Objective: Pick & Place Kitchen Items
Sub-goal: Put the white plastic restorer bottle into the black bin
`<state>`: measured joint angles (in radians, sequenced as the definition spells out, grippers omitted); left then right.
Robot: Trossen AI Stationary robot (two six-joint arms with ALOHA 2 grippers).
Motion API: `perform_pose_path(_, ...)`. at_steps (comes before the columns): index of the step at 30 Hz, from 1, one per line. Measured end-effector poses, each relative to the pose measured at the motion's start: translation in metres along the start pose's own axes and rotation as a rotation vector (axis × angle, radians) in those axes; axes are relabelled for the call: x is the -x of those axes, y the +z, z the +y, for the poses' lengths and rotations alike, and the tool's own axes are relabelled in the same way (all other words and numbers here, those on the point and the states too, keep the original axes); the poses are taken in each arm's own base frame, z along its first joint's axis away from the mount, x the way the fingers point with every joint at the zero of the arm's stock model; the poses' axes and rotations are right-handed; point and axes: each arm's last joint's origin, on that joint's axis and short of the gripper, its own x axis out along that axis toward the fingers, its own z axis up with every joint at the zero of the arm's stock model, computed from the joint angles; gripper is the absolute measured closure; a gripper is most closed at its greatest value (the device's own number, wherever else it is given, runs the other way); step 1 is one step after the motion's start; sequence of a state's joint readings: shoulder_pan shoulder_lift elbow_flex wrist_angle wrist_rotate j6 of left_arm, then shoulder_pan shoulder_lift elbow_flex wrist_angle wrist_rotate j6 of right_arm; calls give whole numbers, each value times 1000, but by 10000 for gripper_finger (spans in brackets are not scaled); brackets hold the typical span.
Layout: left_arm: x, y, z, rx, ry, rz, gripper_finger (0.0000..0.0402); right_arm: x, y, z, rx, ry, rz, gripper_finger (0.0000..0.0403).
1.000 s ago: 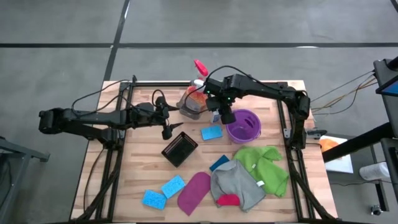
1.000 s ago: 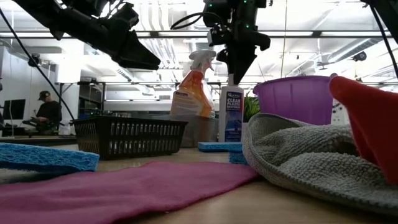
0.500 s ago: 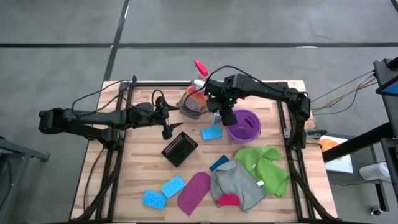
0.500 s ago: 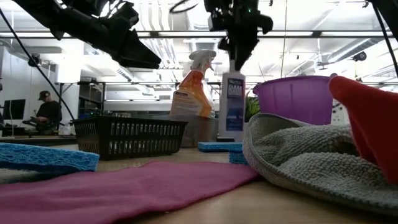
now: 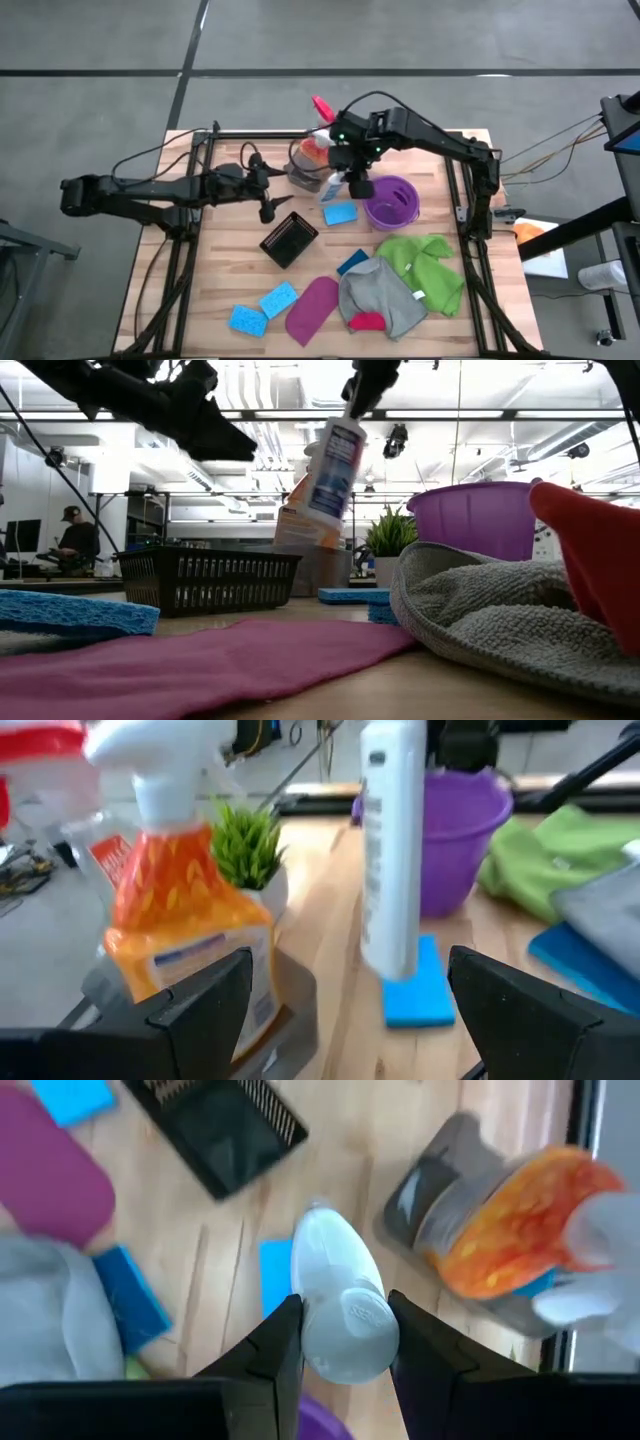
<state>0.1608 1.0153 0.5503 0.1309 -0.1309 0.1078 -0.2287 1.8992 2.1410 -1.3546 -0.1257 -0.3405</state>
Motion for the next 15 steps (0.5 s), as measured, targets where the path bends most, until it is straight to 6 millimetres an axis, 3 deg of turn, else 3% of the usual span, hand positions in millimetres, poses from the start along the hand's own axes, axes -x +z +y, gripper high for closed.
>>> perform_pose_path(6,25,13,1,-5,-96,-137,66,-2,11,-6,-64,-39,-111,287)
perform_pose_path(15,58,-6,3,22,-102,-285,66,-29,17,-33,-158,-174,-112,287)
